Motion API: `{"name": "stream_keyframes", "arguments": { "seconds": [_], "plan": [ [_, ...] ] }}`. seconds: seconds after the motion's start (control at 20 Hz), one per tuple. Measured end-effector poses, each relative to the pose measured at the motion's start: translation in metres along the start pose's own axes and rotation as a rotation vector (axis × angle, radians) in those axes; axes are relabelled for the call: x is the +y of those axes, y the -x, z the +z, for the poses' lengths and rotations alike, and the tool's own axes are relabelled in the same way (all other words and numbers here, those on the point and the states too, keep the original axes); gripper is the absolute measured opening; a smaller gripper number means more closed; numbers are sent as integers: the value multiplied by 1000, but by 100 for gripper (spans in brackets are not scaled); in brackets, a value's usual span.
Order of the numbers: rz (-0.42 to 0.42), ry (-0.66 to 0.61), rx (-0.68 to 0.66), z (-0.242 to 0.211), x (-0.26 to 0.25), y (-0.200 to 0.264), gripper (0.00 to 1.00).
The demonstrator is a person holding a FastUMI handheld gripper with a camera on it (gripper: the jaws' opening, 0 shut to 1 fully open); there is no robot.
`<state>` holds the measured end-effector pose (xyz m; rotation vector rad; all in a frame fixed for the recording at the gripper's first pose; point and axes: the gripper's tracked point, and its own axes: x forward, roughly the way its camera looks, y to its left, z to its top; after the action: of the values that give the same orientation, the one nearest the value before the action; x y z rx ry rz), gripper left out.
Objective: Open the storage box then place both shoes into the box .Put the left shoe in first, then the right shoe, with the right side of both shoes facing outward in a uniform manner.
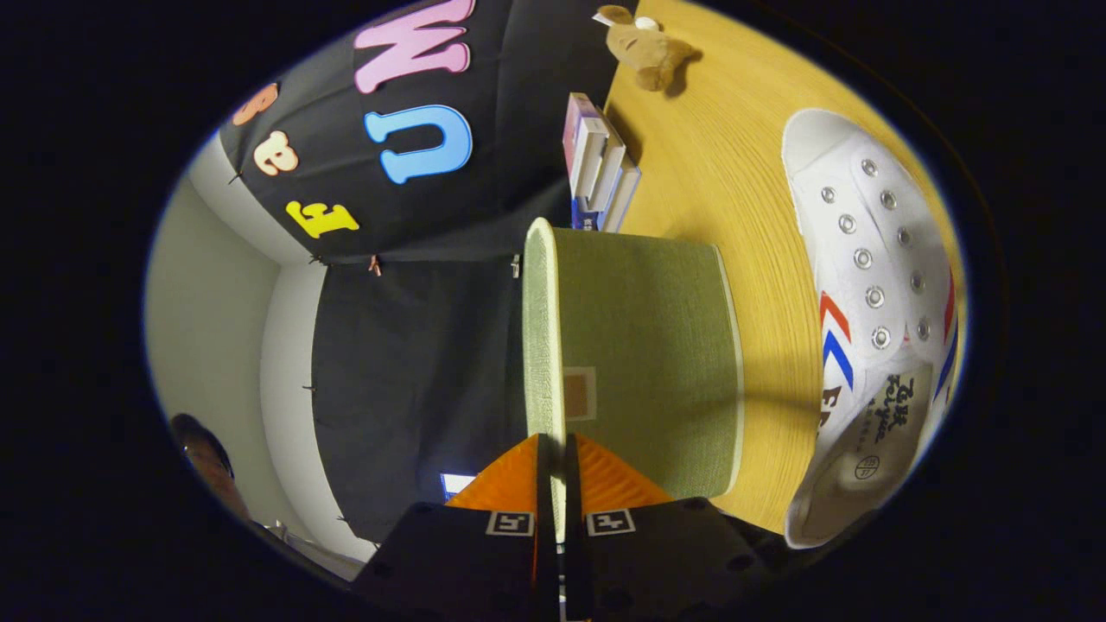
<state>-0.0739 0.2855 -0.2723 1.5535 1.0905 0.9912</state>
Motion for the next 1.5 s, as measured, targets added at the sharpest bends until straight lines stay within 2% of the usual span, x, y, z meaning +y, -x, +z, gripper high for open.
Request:
{"name": "stream_keyframes", "arguments": {
  "seconds": [0.25, 0.45, 0.85, 1.0, 1.35, 1.5],
  "plan": [
    [0, 80, 23, -6, 34, -7, 5],
    [62, 148, 12, -10, 93, -21, 5],
    [75, 343, 38, -24, 183, -91, 7],
    [64, 398, 75, -39, 197, -130, 7],
    [42, 417, 114, -67, 199, -199, 7],
    [24, 452, 124, -71, 194, -216, 14]
  ]
}}
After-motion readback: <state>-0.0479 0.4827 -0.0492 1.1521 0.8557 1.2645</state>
